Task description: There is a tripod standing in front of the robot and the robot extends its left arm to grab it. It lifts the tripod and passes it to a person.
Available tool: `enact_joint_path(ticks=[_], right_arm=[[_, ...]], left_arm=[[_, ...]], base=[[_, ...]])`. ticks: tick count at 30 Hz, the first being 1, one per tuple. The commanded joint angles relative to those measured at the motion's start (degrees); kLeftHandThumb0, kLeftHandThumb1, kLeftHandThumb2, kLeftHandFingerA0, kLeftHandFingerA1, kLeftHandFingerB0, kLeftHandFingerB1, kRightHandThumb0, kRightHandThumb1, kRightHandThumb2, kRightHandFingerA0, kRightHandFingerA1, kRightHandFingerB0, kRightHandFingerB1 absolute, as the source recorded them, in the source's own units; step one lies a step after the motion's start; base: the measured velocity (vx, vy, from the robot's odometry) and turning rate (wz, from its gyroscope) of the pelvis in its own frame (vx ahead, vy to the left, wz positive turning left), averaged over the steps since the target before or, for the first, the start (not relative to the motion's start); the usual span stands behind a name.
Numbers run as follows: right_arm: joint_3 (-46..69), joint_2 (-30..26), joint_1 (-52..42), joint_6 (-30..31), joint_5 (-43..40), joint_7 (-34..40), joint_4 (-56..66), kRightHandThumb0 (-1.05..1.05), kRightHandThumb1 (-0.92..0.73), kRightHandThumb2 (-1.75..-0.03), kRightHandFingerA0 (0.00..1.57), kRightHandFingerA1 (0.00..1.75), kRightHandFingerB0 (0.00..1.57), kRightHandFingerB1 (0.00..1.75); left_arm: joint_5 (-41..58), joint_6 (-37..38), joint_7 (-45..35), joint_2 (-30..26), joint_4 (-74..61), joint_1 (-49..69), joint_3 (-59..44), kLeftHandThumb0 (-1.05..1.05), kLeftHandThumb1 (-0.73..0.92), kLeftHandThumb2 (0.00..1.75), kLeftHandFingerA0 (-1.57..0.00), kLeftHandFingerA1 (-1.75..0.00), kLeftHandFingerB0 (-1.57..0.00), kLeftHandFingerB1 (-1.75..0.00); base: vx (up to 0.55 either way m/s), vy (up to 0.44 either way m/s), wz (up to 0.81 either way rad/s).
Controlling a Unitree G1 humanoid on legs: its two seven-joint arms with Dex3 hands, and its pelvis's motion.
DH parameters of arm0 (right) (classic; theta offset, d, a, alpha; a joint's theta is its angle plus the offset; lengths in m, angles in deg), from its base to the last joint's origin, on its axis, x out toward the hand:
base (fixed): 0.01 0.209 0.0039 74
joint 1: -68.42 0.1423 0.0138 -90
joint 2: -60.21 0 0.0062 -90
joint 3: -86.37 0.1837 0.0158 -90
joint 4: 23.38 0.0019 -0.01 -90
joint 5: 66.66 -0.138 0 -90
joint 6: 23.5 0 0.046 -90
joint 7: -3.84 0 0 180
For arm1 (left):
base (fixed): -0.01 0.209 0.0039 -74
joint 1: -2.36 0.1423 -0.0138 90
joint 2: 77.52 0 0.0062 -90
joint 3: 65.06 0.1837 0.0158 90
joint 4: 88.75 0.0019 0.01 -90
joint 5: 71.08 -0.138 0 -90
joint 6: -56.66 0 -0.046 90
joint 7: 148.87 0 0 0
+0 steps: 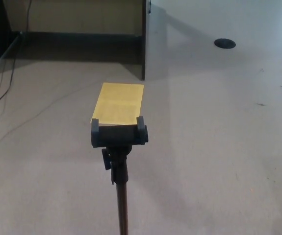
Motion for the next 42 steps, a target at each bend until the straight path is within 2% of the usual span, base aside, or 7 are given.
enact_joint_path(ticks=[1, 6, 14, 31, 32, 38, 42], right_arm=[[-0.29, -1.28, -0.01, -4.61, 0.55, 1.33, -1.51, -0.38, -0.68, -0.62, 0.41, 0.35, 0.35, 0.32], [-0.60, -1.18, 0.02, -5.02, 0.69, 1.92, -2.20, -0.42, -0.68, -0.61, 0.41, 0.34, 0.35, 0.32], [-0.48, -0.98, 0.60, -5.36, 0.52, 2.21, -2.82, -0.40, -0.68, -0.60, 0.42, 0.34, 0.36, 0.32], [-0.02, -0.98, 1.26, -6.58, 0.28, 2.36, -3.58, -0.44, -0.49, -0.86, 0.37, 0.52, 0.27, 0.46], [-0.13, -1.05, 1.38, -6.52, 0.45, 2.33, -3.55, -0.43, -0.68, -0.60, 0.44, 0.35, 0.39, 0.32], [0.07, -1.06, 1.31, -7.06, 0.17, 1.93, -3.20, -0.44, -0.49, -0.86, 0.37, 0.52, 0.28, 0.46], [-0.04, -1.09, 1.44, -7.05, 0.46, 2.05, -3.39, -0.39, -0.67, -0.60, 0.47, 0.36, 0.41, 0.34]], left_arm=[[2.29, 8.79, -3.40, -0.29, -0.93, 0.38, -1.32, -0.47, 0.50, 0.55, -0.22, -0.34, -0.18, -0.28], [5.49, 7.86, -8.08, 1.55, -9.84, -0.27, -1.92, -0.28, 0.31, 0.85, -0.01, -0.49, 0.00, -0.48], [9.28, -1.54, -12.34, 3.93, -32.37, -2.45, -0.16, -0.37, 0.43, 0.55, -0.09, -0.34, -0.06, -0.22], [7.41, -14.60, -10.24, 9.63, -52.87, -7.12, 8.65, -0.29, 0.24, 0.82, -0.03, -0.48, 0.00, -0.48], [7.34, -14.78, -10.18, 9.75, -53.07, -7.19, 8.77, -0.28, 0.24, 0.82, -0.03, -0.48, 0.00, -0.48], [7.14, -14.57, -10.79, 10.13, -52.77, -7.50, 10.36, -0.47, 0.31, 0.73, -0.12, -0.48, 0.00, -0.27], [8.83, -14.50, -12.42, 10.15, -52.49, -7.14, 10.58, -0.45, 0.30, 0.69, -0.05, -0.45, -0.04, -0.24]], base=[[0.00, 0.000, 0.00], [0.00, 0.000, 0.00], [0.00, 0.000, 0.00], [0.00, 0.000, 0.00], [0.00, 0.000, 0.00], [0.00, 0.000, 0.00], [0.00, 0.000, 0.00]])
